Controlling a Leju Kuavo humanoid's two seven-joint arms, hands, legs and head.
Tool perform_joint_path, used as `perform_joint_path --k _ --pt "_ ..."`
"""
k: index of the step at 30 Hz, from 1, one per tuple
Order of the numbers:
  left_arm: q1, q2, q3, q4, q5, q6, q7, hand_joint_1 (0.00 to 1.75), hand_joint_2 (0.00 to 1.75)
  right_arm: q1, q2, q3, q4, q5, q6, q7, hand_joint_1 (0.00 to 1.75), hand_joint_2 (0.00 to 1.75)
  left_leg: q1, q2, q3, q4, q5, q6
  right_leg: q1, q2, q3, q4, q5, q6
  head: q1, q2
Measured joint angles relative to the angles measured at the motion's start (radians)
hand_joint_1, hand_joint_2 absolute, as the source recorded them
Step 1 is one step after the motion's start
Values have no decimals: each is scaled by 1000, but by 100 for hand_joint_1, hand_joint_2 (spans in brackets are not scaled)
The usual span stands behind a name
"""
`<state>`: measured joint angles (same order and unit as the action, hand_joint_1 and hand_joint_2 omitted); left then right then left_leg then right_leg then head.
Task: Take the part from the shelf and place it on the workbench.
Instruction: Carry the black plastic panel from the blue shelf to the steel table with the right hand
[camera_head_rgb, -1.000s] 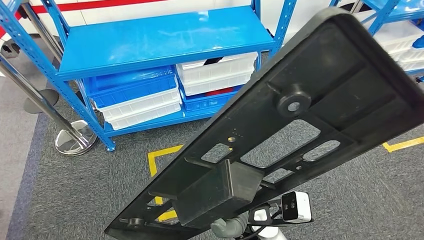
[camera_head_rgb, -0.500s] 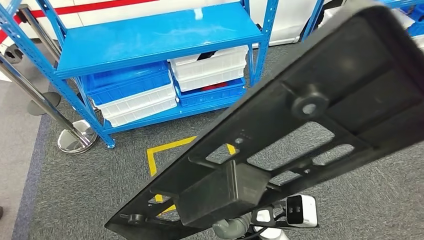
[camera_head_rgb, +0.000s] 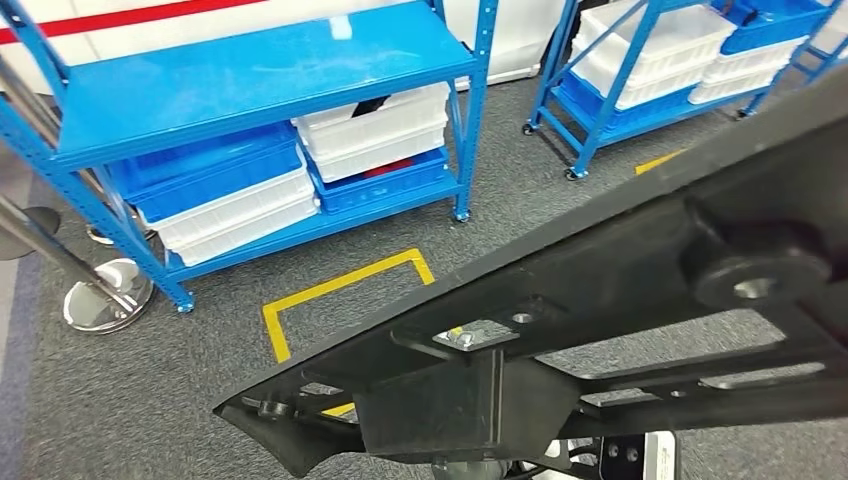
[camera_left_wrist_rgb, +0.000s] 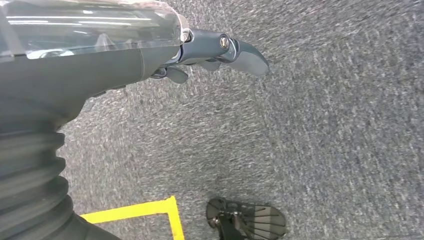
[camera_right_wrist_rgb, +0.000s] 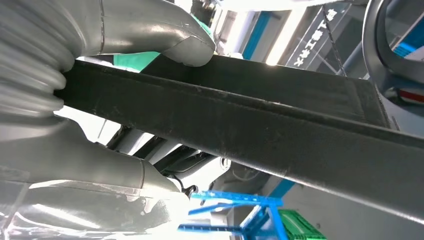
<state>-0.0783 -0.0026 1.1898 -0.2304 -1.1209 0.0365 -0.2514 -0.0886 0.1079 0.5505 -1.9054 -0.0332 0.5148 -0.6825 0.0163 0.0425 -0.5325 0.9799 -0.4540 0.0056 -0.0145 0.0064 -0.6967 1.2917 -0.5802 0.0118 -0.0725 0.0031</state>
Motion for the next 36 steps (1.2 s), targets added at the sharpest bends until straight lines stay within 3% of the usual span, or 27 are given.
perform_joint_path --k 3,5,8,10,13,14,15,16,17,19,21,22,23,24,26,27,29,30,31,32,34,36 --pt "-5 -1 0 0 -5 28 -6 0 175 -8 -11 22 -13 6 -26 0 169 175 -2 27 -7 14 -4 -8 -2 -37 104 -182 78 -3 0 0" --pt "-7 -3 0 0 -13 44 -15 0 175 -19 -16 35 -14 6 -43 0 169 175 -6 40 -10 22 -6 -20 4 -58 140 -257 94 -15 0 0" --pt "-12 -4 -4 0 -27 43 -21 0 175 -31 -26 50 -14 13 -70 0 169 175 -5 55 -12 22 -4 -40 9 -39 131 -264 101 -37 0 0" --pt "-14 -7 -7 0 -38 38 -21 0 175 -39 -31 61 -15 27 -90 0 169 175 -1 29 -25 53 -32 -50 5 -25 126 -270 111 -51 0 0" --pt "-8 -9 -11 1 -50 30 -20 0 175 -51 -41 88 -16 60 -138 0 169 175 2 -24 -100 232 -134 -55 8 3 116 -271 121 -65 0 0" --pt "-6 -9 -13 1 -53 29 -19 0 175 -54 -47 100 -16 71 -157 0 169 175 2 -30 -123 288 -154 -55 11 14 112 -270 123 -67 0 0" --pt "-5 -9 -15 1 -55 29 -18 0 175 -56 -55 112 -16 81 -176 0 169 175 2 -32 -133 313 -155 -53 13 26 109 -269 125 -68 0 0" --pt "-5 -9 -18 1 -58 29 -18 0 175 -59 -62 126 -14 90 -194 0 169 175 2 -34 -124 298 -136 -50 15 37 108 -268 126 -67 0 0" --pt "-5 -10 -21 1 -61 30 -18 0 175 -63 -70 141 -12 101 -213 0 169 175 1 -39 -97 245 -102 -45 17 50 108 -267 127 -66 0 0" --pt "-4 -9 -25 1 -66 32 -15 0 175 -70 -81 169 -3 121 -246 0 169 175 -1 -84 -30 105 -43 -28 19 72 107 -265 130 -62 0 0" --pt "-3 -11 -26 2 -67 37 -11 0 175 -81 -89 189 18 131 -264 0 169 175 -4 -123 4 30 -26 -15 13 92 98 -263 136 -52 0 0" --pt "-2 -12 -27 2 -67 42 -10 0 175 -89 -93 194 33 129 -264 0 169 175 -6 -124 6 23 -27 -13 10 102 93 -264 141 -44 0 0" --pt "-2 -15 -27 2 -67 48 -12 0 175 -99 -96 195 51 123 -257 0 169 175 -7 -114 8 16 -24 -12 7 113 89 -266 145 -37 0 0" --pt "-3 -18 -28 2 -68 54 -15 0 175 -110 -98 193 71 116 -247 0 169 175 -5 -102 10 9 -19 -9 7 109 86 -265 147 -31 0 0" --pt "-3 -28 -29 3 -69 66 -26 0 175 -138 -102 180 115 101 -225 0 169 175 -1 -76 16 -10 -6 -2 11 62 67 -231 123 -21 0 0" --pt "-1 -32 -29 4 -69 70 -31 0 175 -152 -103 170 138 94 -215 0 169 175 -1 -62 17 -14 -3 1 10 31 45 -183 94 -18 0 0" --pt "3 -39 -29 4 -66 75 -38 0 175 -170 -105 147 177 83 -202 0 169 175 -3 -35 13 -13 -2 3 6 5 -15 -59 34 -8 0 0" --pt "4 -42 -29 5 -64 76 -40 0 175 -173 -106 137 192 80 -198 0 169 175 -3 -21 11 -11 -2 3 3 2 -34 -16 21 -5 0 0" --pt "4 -43 -29 5 -61 77 -41 0 175 -173 -106 128 203 78 -197 0 169 175 -3 -9 9 -9 -3 2 0 -1 -35 -9 28 -2 0 0" --pt "3 -44 -29 6 -59 78 -42 0 175 -174 -107 120 211 77 -197 0 169 175 -3 3 7 -6 -4 1 -2 -6 -16 -41 51 0 0 0" --pt "1 -46 -29 6 -56 79 -42 0 175 -176 -106 111 220 77 -200 0 169 175 -4 23 6 2 -11 -6 -2 -35 58 -171 105 -2 0 0" --pt "0 -46 -28 6 -54 80 -42 0 175 -179 -105 105 226 77 -203 0 169 175 -8 38 5 11 -18 -17 4 -57 101 -255 124 -12 0 0"
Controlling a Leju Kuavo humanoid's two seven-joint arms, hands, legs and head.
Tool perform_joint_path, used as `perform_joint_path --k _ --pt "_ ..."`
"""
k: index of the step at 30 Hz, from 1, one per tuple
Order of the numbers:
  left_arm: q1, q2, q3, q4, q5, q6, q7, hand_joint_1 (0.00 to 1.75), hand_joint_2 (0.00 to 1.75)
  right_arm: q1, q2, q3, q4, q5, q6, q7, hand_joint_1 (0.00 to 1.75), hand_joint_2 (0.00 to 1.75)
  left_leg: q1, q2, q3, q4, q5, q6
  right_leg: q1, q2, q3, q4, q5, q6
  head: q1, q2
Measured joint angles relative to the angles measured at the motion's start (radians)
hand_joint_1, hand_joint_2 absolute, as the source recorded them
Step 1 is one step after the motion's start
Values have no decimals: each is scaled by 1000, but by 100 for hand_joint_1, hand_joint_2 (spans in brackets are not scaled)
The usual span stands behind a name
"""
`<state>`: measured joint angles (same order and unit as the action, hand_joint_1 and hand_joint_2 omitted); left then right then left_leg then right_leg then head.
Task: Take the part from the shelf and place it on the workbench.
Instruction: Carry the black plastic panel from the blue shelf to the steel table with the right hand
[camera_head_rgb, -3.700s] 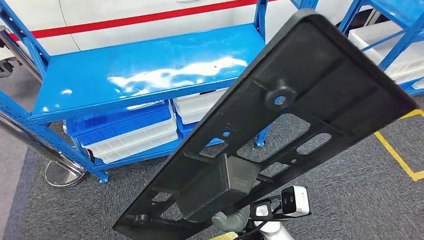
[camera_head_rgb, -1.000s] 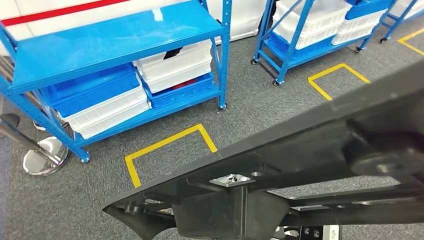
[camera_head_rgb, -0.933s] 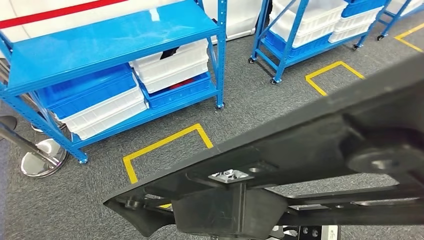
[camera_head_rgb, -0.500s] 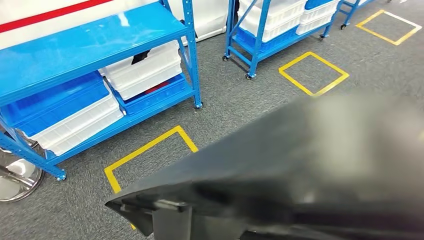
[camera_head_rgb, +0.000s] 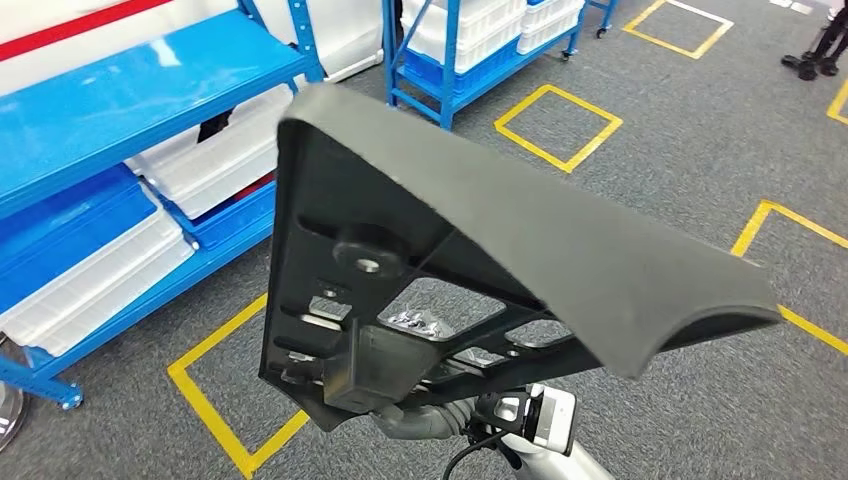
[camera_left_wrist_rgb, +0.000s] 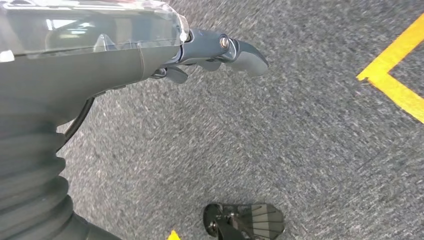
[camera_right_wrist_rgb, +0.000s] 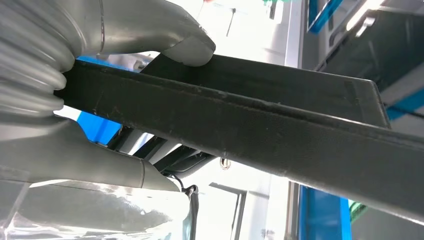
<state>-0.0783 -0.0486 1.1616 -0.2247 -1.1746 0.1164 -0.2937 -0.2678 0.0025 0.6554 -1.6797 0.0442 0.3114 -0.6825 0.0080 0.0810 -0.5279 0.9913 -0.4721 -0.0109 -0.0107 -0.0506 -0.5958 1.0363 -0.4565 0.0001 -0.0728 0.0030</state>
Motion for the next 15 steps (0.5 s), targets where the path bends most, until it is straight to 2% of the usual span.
perform_joint_path --k 1,3,4,5,6,7,8,9,10,11,12,13,15 --pt "0 0 0 0 1 1 0 0 175 -1 0 -3 2 0 -2 0 169 175 -2 7 0 1 -2 -6 4 -1 1 -7 -4 -7 0 0" --pt "-3 0 1 0 2 3 0 0 175 -2 1 -8 6 0 -4 0 169 175 0 20 3 0 -4 -17 6 18 -1 -10 0 -18 0 0" --pt "-4 1 1 0 1 5 1 0 175 -2 2 -9 7 0 -5 0 169 175 2 14 3 4 -10 -23 5 26 -1 -14 3 -25 0 0" --pt "-5 1 1 0 2 8 1 0 175 -4 4 -10 9 1 -6 0 169 175 4 -1 -4 23 -26 -27 3 35 0 -17 6 -31 0 0" --pt "-5 2 1 0 2 12 0 0 175 -6 6 -11 12 3 -8 0 169 175 5 -23 -20 63 -53 -30 0 43 0 -20 9 -36 0 0" --pt "-4 3 2 0 3 14 0 0 175 -9 9 -11 16 8 -10 0 169 175 7 -47 -47 124 -87 -32 0 52 -1 -21 11 -40 0 0" --pt "-1 5 2 0 3 15 -2 0 175 -11 12 -11 23 16 -14 0 169 175 7 -61 -81 198 -121 -33 1 62 -3 -21 12 -43 0 0" --pt "1 7 3 0 3 14 -4 0 175 -12 13 -11 30 25 -21 0 169 175 7 -68 -113 263 -144 -33 2 73 -4 -20 13 -45 0 0" --pt "3 10 3 0 1 13 -6 0 175 -13 14 -12 40 33 -27 0 169 175 7 -71 -132 300 -148 -32 4 85 -5 -19 14 -46 0 0" --pt "3 13 3 0 -1 11 -10 0 175 -15 14 -14 49 39 -34 0 169 175 7 -73 -133 296 -131 -31 5 98 -5 -18 14 -46 0 0" --pt "3 15 3 0 -3 9 -14 0 175 -17 14 -17 58 43 -39 0 169 175 7 -77 -115 251 -97 -27 6 110 -5 -17 14 -45 0 0" --pt "2 17 3 0 -5 7 -19 0 175 -19 14 -22 66 44 -43 0 169 175 7 -88 -85 181 -55 -23 6 121 -4 -15 14 -45 0 0" --pt "1 21 3 0 -11 3 -32 0 175 -25 14 -35 77 44 -51 0 169 175 8 -132 -32 56 -6 -14 7 142 -8 -11 15 -39 0 0"
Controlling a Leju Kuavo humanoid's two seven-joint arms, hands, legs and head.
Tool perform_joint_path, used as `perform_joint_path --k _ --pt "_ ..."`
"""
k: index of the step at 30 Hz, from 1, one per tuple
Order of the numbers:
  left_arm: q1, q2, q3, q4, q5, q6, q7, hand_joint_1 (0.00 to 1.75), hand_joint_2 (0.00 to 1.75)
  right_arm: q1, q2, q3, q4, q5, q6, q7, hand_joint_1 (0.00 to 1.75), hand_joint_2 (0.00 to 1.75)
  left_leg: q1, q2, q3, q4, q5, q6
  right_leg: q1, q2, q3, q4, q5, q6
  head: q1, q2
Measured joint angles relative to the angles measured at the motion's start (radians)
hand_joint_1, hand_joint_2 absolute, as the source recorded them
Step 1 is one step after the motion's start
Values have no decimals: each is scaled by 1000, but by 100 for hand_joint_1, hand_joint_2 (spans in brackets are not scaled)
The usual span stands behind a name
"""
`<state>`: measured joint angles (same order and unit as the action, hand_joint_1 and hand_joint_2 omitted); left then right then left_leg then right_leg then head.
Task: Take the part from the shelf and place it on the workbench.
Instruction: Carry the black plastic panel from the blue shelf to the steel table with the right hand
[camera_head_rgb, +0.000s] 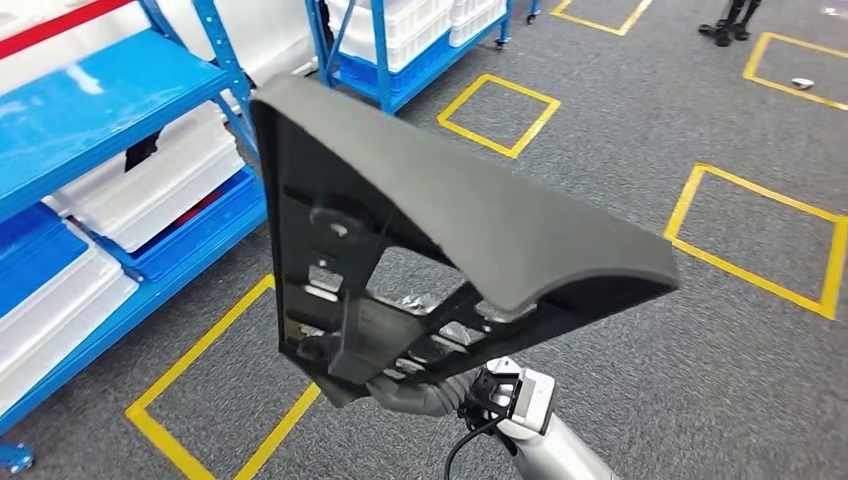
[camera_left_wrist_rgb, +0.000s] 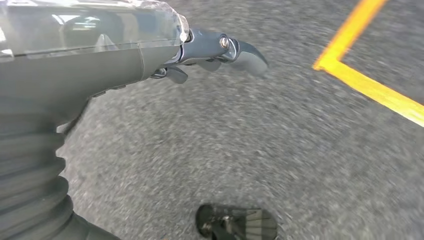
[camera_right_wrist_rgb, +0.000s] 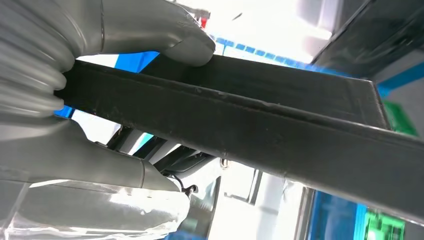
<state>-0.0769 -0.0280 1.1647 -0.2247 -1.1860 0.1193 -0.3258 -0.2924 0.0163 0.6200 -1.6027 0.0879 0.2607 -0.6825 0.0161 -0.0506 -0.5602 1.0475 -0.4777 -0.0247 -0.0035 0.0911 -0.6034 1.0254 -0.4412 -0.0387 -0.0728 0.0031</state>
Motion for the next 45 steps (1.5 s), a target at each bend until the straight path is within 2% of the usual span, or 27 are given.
perform_joint_path --k 2,4,6,8,10,11,12,13,15,17,19,21,23,25,26,27,28,29,31,33,35,37,39,41,42,43,45 --pt "0 3 -1 0 -6 -2 -13 0 175 1 -2 -20 3 0 -14 0 169 175 -1 -21 16 -41 4 5 -3 19 -9 1 5 13 0 0" --pt "-1 6 -2 0 -13 -3 -21 0 175 14 -12 -47 -6 10 -39 0 169 175 -1 -4 18 -49 10 13 -7 34 -16 0 10 28 0 0" --pt "-2 10 -4 0 -18 -5 -24 0 175 29 -30 -77 -27 36 -65 0 169 175 3 19 23 -63 19 27 -3 1 -32 33 -15 38 0 0" --pt "0 14 -5 0 -19 -7 -24 0 175 40 -47 -98 -43 61 -82 0 169 175 0 46 25 -70 21 37 -2 -57 -85 144 -79 44 1 0" --pt "3 19 -5 0 -19 -9 -22 0 175 54 -59 -110 -52 72 -86 0 169 175 -4 74 24 -68 19 39 -8 -81 -141 262 -126 51 1 0" --pt "3 20 -5 0 -18 -9 -21 0 175 62 -64 -115 -55 74 -86 0 169 175 -5 87 24 -67 18 39 -11 -85 -148 280 -124 54 1 0" --pt "2 22 -5 0 -18 -9 -21 0 175 67 -69 -119 -58 75 -86 0 169 175 -6 99 24 -65 16 37 -14 -89 -135 256 -105 56 1 0" --pt "0 22 -5 0 -18 -9 -21 0 175 70 -72 -122 -61 76 -86 0 169 175 -6 110 25 -62 13 35 -16 -96 -102 197 -73 57 1 0" --pt "-2 23 -5 0 -18 -9 -21 0 175 72 -78 -127 -70 78 -86 0 169 175 -8 129 26 -54 4 27 -14 -132 -28 58 -26 52 1 0" --pt "-3 26 -4 -1 -17 -9 -16 0 175 74 -81 -130 -78 87 -90 0 169 175 -11 144 27 -49 -2 15 -6 -149 -1 4 -18 42 1 0" --pt "-5 28 -4 -1 -15 -9 -10 0 175 78 -90 -134 -87 109 -100 0 169 175 -13 158 31 -50 -4 3 -3 -131 -4 4 -15 32 0 0" --pt "-7 31 -4 -1 -12 -9 -7 0 175 84 -104 -141 -100 129 -115 0 169 175 -8 139 27 -31 -24 -6 -7 -113 -2 -3 -10 20 0 0" --pt "-4 37 -1 -1 -4 -9 -7 0 175 88 -121 -150 -111 136 -131 0 169 175 -3 90 -13 62 -82 -11 -10 -95 0 -7 -6 10 0 0" --pt "3 44 5 -1 5 -9 -6 0 175 97 -146 -155 -121 137 -149 0 169 175 -2 63 -78 202 -142 -13 -8 -73 -1 -7 -5 6 0 0" --pt "6 47 8 -1 9 -9 -5 0 175 104 -161 -159 -127 138 -156 0 169 175 -3 59 -100 245 -150 -13 -7 -60 -1 -6 -5 5 0 0" --pt "7 49 12 -1 13 -10 -4 0 175 112 -175 -163 -136 140 -161 0 169 175 -2 58 -105 249 -136 -12 -6 -47 -1 -4 -5 5 0 0" --pt "7 50 16 -1 15 -12 -3 0 175 121 -187 -167 -147 143 -162 0 169 175 -2 55 -90 211 -105 -10 -6 -35 -1 -2 -5 6 0 0" --pt "7 51 19 -1 18 -14 -3 0 175 130 -197 -171 -160 146 -158 0 169 175 -1 46 -62 143 -64 -7 -6 -22 -1 0 -6 7 0 0" --pt "7 52 25 -1 18 -19 -4 0 175 143 -210 -175 -188 153 -141 0 169 175 2 6 -6 16 -14 -2 -5 1 -4 4 -6 14 0 0" --pt "7 53 27 -1 15 -22 -4 0 175 154 -216 -176 -208 160 -122 0 169 175 0 -15 13 -30 -9 4 -8 22 -12 6 -1 26 0 0" --pt "3 53 27 -1 8 -25 -4 0 175 168 -219 -176 -221 163 -107 0 169 175 -1 2 15 -37 -3 15 -11 34 -17 5 3 39 0 0" --pt "-2 53 27 -1 1 -30 -3 0 175 178 -222 -176 -229 158 -96 0 169 175 0 22 19 -47 5 30 -10 -5 -32 34 -19 47 0 0" --pt "-3 53 28 -1 5 -33 6 0 175 178 -223 -174 -233 148 -82 0 169 175 -3 46 19 -53 9 40 -9 -61 -81 138 -79 51 1 0" --pt "-2 52 32 -1 16 -35 21 0 175 177 -222 -171 -231 143 -61 0 169 175 -6 72 17 -52 8 42 -13 -80 -136 259 -129 55 1 0" --pt "-2 52 35 -1 19 -37 27 0 175 177 -222 -169 -228 142 -53 0 169 175 -7 84 16 -52 8 41 -15 -83 -145 282 -131 57 1 0" --pt "-4 52 38 -1 21 -38 31 0 175 177 -221 -168 -225 142 -47 0 169 175 -7 96 16 -51 7 40 -17 -87 -133 265 -114 59 1 0" --pt "-6 50 42 -1 23 -39 35 0 175 175 -220 -166 -220 143 -43 0 169 175 -7 116 18 -48 3 35 -20 -114 -60 137 -58 59 1 0"
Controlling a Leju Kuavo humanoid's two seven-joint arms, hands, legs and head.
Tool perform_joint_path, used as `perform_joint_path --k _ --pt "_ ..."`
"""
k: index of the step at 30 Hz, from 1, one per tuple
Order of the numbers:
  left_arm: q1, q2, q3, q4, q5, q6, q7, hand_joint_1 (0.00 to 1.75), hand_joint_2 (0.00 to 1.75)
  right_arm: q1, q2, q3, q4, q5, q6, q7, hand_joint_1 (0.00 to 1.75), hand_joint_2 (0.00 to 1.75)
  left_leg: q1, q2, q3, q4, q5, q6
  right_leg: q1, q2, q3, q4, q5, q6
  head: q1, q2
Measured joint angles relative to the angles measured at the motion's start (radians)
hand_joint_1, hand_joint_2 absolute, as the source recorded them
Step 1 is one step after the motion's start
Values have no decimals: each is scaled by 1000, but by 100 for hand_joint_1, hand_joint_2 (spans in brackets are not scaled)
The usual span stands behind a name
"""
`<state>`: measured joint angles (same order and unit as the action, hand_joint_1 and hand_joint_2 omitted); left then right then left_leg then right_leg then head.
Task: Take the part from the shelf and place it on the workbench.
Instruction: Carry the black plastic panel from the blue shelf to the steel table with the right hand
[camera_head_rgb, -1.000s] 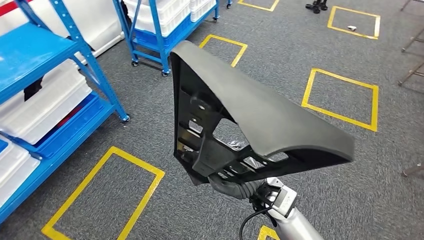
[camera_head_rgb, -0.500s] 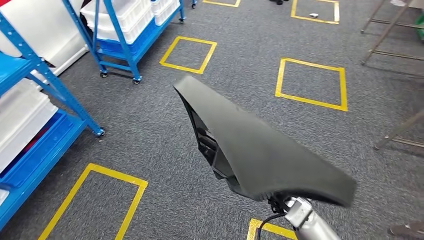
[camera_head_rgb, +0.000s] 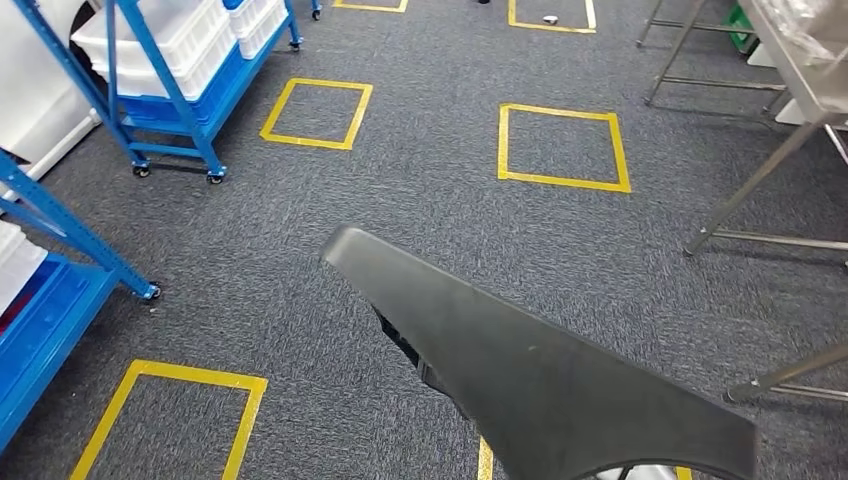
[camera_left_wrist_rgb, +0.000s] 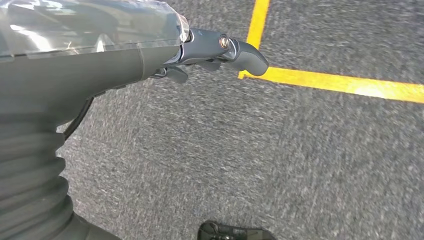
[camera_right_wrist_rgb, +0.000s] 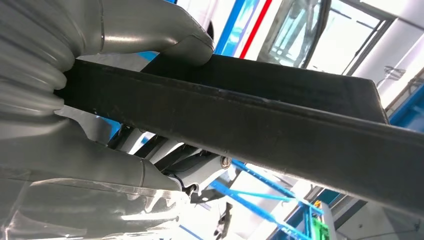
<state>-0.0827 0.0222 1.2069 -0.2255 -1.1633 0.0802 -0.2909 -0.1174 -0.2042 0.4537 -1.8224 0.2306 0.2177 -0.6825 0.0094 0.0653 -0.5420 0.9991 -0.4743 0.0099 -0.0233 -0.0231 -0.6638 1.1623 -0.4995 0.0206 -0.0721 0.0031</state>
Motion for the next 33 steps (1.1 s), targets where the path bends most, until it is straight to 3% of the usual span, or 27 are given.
perform_joint_path --k 2,3,6,8,10,11,12,13,15,17,19,21,23,25,27,28,29,30,31,33 --pt "-1 -1 3 0 1 0 1 0 175 -4 2 1 2 0 0 0 169 175 -4 15 1 5 -6 -11 6 -31 58 -109 30 -6 0 0" --pt "-2 -1 4 0 1 -1 1 0 175 -6 4 2 3 0 0 0 169 175 -6 23 2 6 -8 -17 9 -37 67 -129 30 -11 0 0" --pt "-6 -5 5 0 -4 -5 1 0 175 -5 6 3 3 2 0 0 169 175 -3 37 7 7 -14 -35 14 -10 65 -134 34 -28 0 0" --pt "-7 -9 4 0 -12 -10 2 0 175 -5 7 7 2 5 0 0 169 175 2 2 -9 50 -47 -44 11 8 68 -140 39 -41 0 0" --pt "-2 -11 4 0 -16 -13 6 0 175 -5 9 17 2 6 5 0 169 175 4 -43 -64 170 -111 -47 12 27 68 -142 40 -49 0 0" --pt "2 -13 4 0 -18 -14 10 0 175 -4 11 22 3 4 13 0 169 175 4 -51 -97 238 -137 -47 13 39 68 -141 40 -51 0 0" --pt "5 -15 4 0 -20 -14 12 0 175 -3 14 29 3 -2 26 0 169 175 4 -55 -121 285 -148 -47 15 53 68 -141 40 -52 0 0" --pt "7 -17 4 0 -21 -14 13 0 175 -3 17 35 4 -12 44 0 169 175 4 -57 -129 295 -139 -45 16 66 68 -140 40 -52 0 0" --pt "7 -23 4 0 -20 -11 8 0 175 -4 25 46 5 -49 93 0 169 175 5 -67 -94 208 -73 -41 17 91 70 -137 40 -51 0 0" --pt "6 -29 5 0 -14 -6 -1 0 175 -10 37 56 6 -100 147 0 169 175 7 -109 -39 79 -19 -34 17 113 67 -134 40 -47 0 0" --pt "6 -33 5 0 -10 0 -5 0 175 -21 50 66 8 -140 188 0 169 175 6 -135 -16 24 -8 -29 14 134 60 -132 44 -36 0 0" --pt "3 -38 5 0 -8 4 -7 0 175 -29 61 72 13 -156 213 0 169 175 4 -121 -13 17 -5 -19 12 149 53 -133 48 -22 0 0" --pt "-2 -44 5 0 -13 5 -11 0 175 -41 69 77 21 -168 232 0 169 175 5 -100 -10 7 3 -4 14 109 43 -112 32 -14 0 0" --pt "-2 -48 5 0 -20 3 -16 0 175 -55 79 85 28 -193 250 0 169 175 3 -76 -8 0 6 7 16 48 2 -22 -22 -8 0 0" --pt "0 -48 5 0 -25 0 -21 0 175 -65 92 90 42 -226 266 0 169 175 0 -51 -10 1 5 10 13 31 -60 109 -79 -2 0 0" --pt "0 -48 5 0 -25 -2 -23 0 175 -69 99 91 52 -241 272 0 169 175 0 -38 -10 1 5 10 11 29 -77 147 -87 0 0 0" --pt "-1 -49 5 0 -25 -2 -24 0 175 -76 105 93 63 -253 278 0 169 175 0 -26 -10 1 4 9 9 27 -76 148 -76 2 0 0" --pt "-3 -50 5 0 -22 -1 -25 0 175 -85 112 94 75 -263 283 0 169 175 0 -15 -10 2 3 8 8 21 -54 108 -49 3 0 0" --pt "-5 -52 5 0 -18 0 -25 0 175 -96 121 96 87 -273 288 1 169 175 0 -5 -9 4 1 5 8 6 -14 36 -14 2 0 0" --pt "-8 -54 5 0 -8 6 -25 0 175 -117 138 100 110 -292 294 1 169 175 -4 12 -6 8 -4 -4 15 -43 53 -91 24 -8 0 0"
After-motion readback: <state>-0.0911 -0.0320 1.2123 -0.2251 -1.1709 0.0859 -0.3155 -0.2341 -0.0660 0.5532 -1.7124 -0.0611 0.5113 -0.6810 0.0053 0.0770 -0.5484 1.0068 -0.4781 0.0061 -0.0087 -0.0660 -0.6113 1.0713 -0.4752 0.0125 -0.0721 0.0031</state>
